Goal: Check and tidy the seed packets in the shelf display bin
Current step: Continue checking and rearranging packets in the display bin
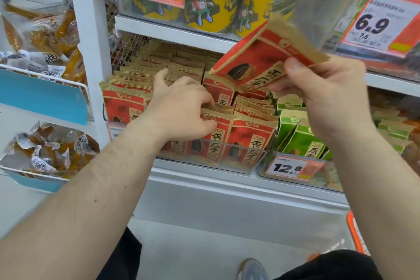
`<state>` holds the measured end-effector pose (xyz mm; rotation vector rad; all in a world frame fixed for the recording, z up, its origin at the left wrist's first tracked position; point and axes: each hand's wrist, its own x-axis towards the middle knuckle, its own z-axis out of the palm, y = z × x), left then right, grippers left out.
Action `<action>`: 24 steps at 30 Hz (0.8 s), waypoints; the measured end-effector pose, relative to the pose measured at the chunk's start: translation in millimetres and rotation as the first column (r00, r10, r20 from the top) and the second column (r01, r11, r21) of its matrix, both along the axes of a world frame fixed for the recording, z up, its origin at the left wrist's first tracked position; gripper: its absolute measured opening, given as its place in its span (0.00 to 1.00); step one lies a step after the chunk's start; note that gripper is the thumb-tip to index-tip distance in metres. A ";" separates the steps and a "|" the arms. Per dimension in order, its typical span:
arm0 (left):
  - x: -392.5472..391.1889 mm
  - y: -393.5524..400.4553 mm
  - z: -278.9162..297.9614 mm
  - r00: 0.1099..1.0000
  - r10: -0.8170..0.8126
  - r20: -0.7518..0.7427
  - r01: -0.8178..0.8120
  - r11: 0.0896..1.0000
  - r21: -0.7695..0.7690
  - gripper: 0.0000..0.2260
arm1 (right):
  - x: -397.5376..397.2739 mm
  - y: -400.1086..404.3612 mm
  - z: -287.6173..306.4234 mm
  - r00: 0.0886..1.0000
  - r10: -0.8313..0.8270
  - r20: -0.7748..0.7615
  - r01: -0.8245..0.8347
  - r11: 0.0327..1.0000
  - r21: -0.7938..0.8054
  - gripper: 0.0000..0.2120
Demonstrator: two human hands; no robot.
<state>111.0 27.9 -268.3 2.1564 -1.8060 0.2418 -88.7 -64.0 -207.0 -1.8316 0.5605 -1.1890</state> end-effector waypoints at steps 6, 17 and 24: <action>-2.4 0.6 1.4 1.000 -0.002 0.010 0.001 1.000 0.022 0.17 | 30.4 -15.7 -13.9 0.954 -0.043 -0.297 0.025 0.998 -0.065 0.07; -3.2 1.5 4.9 0.999 -0.025 -0.026 0.027 0.999 0.043 0.15 | 70.6 -25.7 -22.9 0.906 -0.138 -0.399 0.129 0.990 -0.050 0.09; -3.4 3.3 6.5 0.997 -0.038 -0.063 0.040 0.999 0.035 0.15 | 74.0 -28.9 -20.1 0.723 -0.240 -0.648 0.142 0.969 -0.201 0.15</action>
